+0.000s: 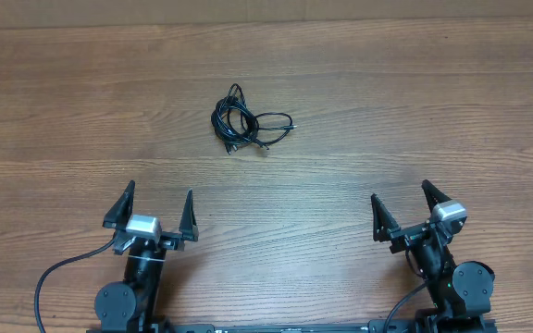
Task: Untangle cables
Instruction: 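Raise both arms and move the grippers toward the black cable bundle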
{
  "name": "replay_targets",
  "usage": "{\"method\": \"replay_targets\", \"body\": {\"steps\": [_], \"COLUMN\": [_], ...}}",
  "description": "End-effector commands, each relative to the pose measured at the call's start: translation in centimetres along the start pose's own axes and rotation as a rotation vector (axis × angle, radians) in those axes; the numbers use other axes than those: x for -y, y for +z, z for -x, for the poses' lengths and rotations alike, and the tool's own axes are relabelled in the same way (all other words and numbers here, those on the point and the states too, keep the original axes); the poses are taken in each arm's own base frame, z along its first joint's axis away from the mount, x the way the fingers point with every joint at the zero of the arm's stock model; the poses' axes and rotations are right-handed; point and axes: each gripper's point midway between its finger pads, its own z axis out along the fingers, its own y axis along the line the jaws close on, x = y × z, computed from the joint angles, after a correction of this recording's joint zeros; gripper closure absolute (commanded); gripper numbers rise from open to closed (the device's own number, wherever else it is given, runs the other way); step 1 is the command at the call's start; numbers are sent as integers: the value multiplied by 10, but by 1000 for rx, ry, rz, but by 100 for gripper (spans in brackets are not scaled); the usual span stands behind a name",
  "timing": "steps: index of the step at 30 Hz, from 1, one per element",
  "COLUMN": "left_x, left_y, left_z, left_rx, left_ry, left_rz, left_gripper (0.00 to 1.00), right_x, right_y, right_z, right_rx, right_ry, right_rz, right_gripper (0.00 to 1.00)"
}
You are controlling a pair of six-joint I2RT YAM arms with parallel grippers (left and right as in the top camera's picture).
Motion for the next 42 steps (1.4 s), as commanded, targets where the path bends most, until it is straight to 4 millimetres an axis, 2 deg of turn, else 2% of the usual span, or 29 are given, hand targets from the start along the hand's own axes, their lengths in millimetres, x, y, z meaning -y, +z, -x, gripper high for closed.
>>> {"method": "replay_targets", "body": {"steps": [1, 6, 11, 19, 24, 28, 33, 38, 42], "left_x": [7, 9, 12, 12, 11, 15, 29, 43, 41], "left_y": [-3, -9, -21, -24, -7, 13, 41, 66, 85], "left_z": [30, 78, 123, 151, 162, 182, 207, 224, 231], "left_rx": [84, 192, 285, 310, 261, 221, 146, 18, -147], "left_ry": [-43, -25, -7, -3, -12, -18, -32, -65, -117], "left_rz": [-43, -48, -53, -49, -55, -94, -201, -304, -298], "left_gripper": [0, 1, 0, 0, 0, 0, 1, 0, 0], "right_x": [-13, -26, -40, -55, -59, -62, -64, -61, -54], "right_y": [-1, -8, -20, -46, -56, -61, -63, -45, -14], "right_z": [5, 36, 79, 145, 163, 174, 190, 199, 203], "right_rx": [15, 74, 160, 302, 338, 360, 322, 164, -10], "right_ry": [-10, -30, -57, -102, -67, -70, -58, -8, 49], "right_rz": [73, 126, 169, 186, 198, 202, 196, 173, 150], "right_gripper": [0, 0, 0, 0, 0, 0, 0, 0, 0]}}
